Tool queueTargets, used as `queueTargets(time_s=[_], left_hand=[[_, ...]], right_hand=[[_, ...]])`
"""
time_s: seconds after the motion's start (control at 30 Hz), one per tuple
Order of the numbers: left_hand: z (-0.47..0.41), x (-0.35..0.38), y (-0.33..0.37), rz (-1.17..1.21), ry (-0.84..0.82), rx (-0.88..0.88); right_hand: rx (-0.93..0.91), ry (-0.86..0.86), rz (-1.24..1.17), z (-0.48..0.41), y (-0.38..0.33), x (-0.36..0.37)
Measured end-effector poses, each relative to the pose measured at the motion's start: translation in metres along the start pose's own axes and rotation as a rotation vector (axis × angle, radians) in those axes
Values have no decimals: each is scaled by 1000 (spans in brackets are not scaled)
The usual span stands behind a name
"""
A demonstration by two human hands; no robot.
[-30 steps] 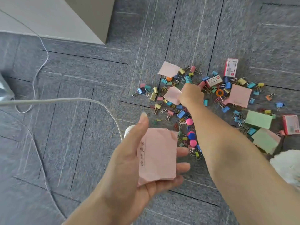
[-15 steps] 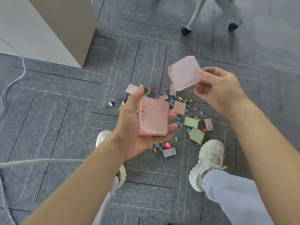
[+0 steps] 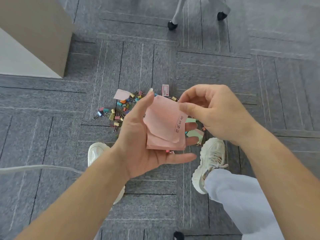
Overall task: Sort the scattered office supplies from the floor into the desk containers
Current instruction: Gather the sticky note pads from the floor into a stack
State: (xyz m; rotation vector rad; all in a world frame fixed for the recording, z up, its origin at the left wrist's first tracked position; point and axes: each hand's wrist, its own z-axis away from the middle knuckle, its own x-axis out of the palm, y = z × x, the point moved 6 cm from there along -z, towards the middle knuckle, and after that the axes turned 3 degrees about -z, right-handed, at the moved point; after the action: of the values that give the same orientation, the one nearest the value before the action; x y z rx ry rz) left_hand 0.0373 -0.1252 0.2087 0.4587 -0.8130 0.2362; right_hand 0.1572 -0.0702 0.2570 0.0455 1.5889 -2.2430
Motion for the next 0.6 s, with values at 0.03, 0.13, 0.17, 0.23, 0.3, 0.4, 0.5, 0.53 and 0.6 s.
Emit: queueTargets(time_s=[0.03,0.13,0.17,0.23,0.3,0.4,0.5,0.53,0.6], left_hand=[[-1,1,1,2,-1,5],[-4,3,3,11,2,7],[-5,2,3,14,0,2],[-6,1,3,30,-27,-8],[-7,1,1,48,-53,-17],[-8,3,-4,36,-45,-33],[-8,9,-8,15,-56,-45],[-7,10,-8,9,-56,-45],[-8,9,-8,15,-41,-41]], right_hand=[[-5,-1,10,-3,1,-2],[-14,-27,54,-11,2,-5],[-20,-37,80,-13,3,-6],[-30,-65,143,-15,3,-10],[-21,-97,163,-14,4,-11],[12,-104,131,-8,8,-9],[34,-85,152,-5,14,-4],[48,-78,139,-5,16,-4],[60,-65,135,-7,18,-6]])
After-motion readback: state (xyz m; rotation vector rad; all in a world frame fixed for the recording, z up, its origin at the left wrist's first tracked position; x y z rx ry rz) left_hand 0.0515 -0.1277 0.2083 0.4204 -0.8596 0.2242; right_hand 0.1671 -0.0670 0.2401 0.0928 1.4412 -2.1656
